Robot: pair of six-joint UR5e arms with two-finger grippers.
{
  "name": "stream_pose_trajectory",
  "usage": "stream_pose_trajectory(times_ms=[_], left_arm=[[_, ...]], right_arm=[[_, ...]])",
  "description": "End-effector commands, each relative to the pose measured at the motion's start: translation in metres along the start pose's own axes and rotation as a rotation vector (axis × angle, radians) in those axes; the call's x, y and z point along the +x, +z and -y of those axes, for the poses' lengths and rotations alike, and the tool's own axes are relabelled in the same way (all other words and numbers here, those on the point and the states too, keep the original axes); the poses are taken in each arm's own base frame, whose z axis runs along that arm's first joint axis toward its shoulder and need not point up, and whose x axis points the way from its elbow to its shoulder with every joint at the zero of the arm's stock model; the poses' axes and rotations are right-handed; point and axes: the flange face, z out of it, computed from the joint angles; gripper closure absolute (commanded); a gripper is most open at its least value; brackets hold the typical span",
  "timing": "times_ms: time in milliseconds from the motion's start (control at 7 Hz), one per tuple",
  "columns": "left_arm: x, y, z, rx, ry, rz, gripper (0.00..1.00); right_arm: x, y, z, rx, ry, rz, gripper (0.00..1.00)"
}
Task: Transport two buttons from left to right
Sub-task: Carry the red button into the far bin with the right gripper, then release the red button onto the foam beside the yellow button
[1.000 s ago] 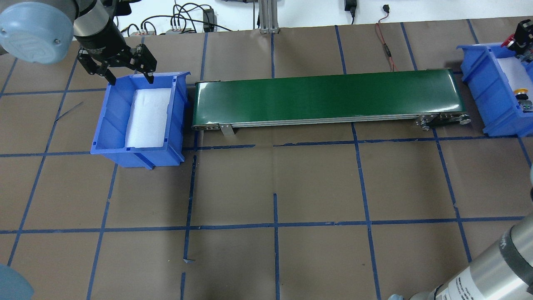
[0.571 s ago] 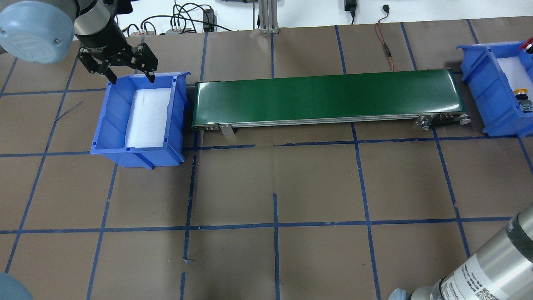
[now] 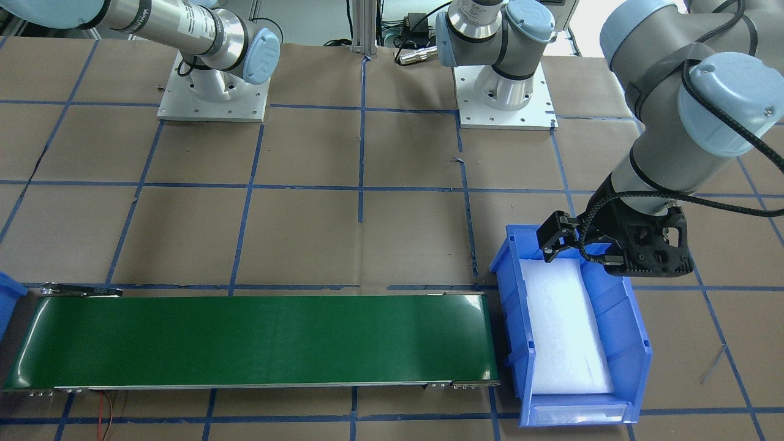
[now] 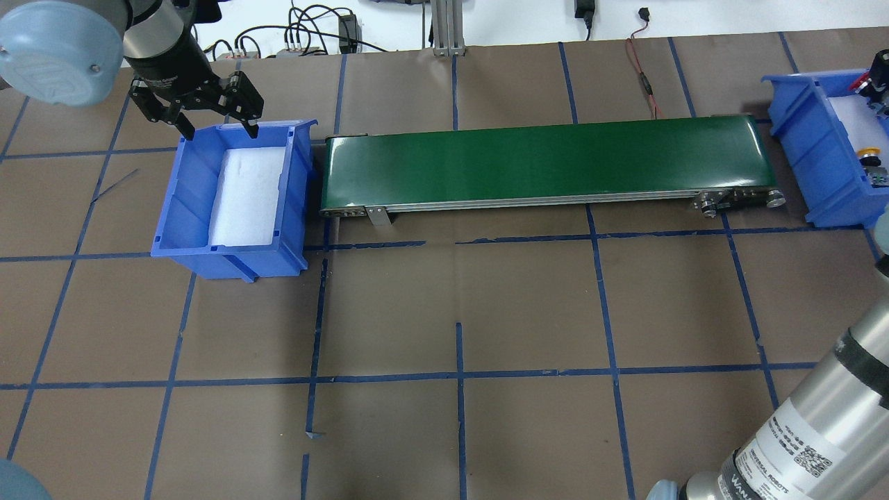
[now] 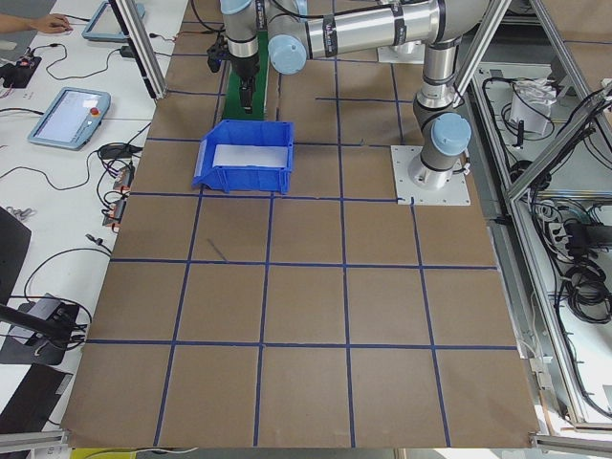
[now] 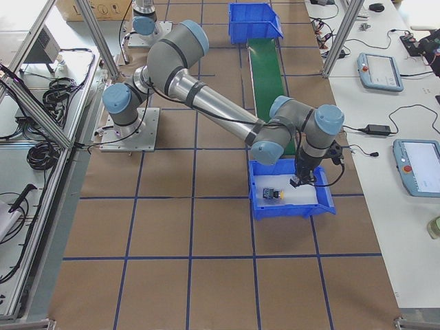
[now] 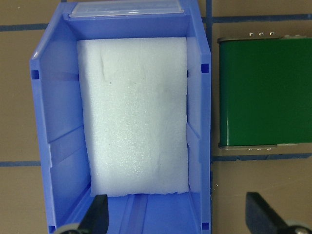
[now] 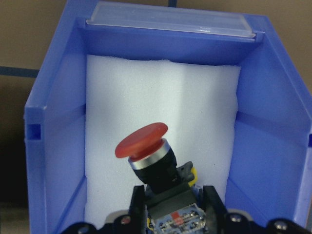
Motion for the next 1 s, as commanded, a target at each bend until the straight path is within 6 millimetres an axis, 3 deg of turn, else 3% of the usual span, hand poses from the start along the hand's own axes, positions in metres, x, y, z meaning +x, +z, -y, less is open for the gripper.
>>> stream_pose_trajectory(times_ms=[0, 286, 714, 857], left_arm=[[-0.003, 0.0, -0.002, -0.012, 0.001, 0.035, 0.0], [-0.003, 0.0, -0.001, -0.014, 0.002, 0.046, 0.0], [0.001, -0.005, 0.003, 0.0, 0.003, 0.037, 0.0], [0.011, -0.011, 0.005, 0.014, 0.012, 0.033, 0.0]], right_arm=[[0.002, 0.032, 0.007, -0.018, -0.001, 0.019, 0.89], [0.003, 0.061, 0.015, -0.022, -0.003, 0.056, 0.87], [0.005, 0.083, 0.018, -0.026, -0.005, 0.055, 0.88], [0.005, 0.083, 0.018, -0.027, -0.005, 0.056, 0.86]])
